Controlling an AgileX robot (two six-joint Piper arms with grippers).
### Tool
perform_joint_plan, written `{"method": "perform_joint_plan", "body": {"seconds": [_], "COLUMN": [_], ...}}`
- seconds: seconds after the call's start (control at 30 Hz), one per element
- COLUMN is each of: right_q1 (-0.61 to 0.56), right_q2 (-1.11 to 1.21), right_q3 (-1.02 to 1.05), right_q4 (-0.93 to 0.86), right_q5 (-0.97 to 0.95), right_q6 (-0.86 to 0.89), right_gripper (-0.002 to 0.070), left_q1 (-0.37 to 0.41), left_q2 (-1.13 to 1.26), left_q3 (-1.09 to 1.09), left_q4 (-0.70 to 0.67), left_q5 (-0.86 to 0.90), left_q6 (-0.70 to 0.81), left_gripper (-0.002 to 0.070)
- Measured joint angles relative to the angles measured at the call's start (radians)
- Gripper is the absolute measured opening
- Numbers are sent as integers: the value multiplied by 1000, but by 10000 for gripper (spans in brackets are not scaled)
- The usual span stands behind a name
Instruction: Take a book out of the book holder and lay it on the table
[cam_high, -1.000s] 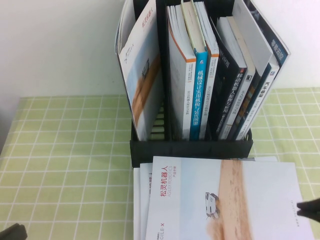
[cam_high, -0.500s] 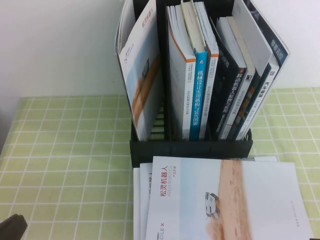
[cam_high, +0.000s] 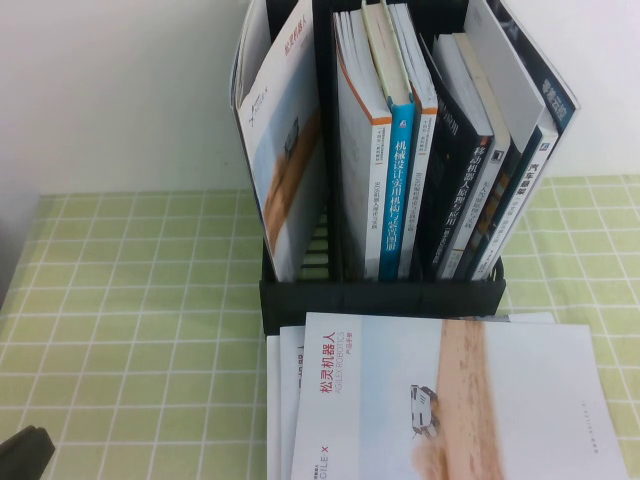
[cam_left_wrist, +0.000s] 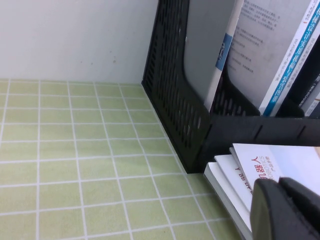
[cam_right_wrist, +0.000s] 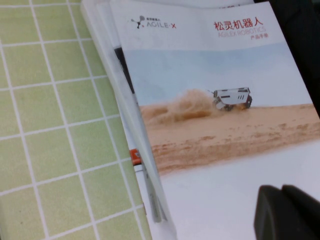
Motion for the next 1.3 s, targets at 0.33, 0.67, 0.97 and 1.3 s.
{"method": "perform_joint_plan", "body": {"seconds": [0.33, 0.67, 0.97, 1.3], "right_q1": [0, 0, 0, 0], "right_q2": [0, 0, 0, 0], "right_q3": [0, 0, 0, 0], "right_q4": [2, 2, 2, 2], "right_q5": [0, 0, 0, 0], "right_q6": [2, 2, 2, 3], "right_gripper": [-1, -1, -1, -1], "left_q1": [0, 100, 247, 252], "left_q2": [-58, -120, -120, -120], "left_q3": [94, 200, 201, 201], "left_q4": [191, 274, 274, 274], "left_q5": [-34, -127, 1, 3], "left_q6": [133, -158, -234, -236], "left_gripper": [-3, -3, -3, -3]}}
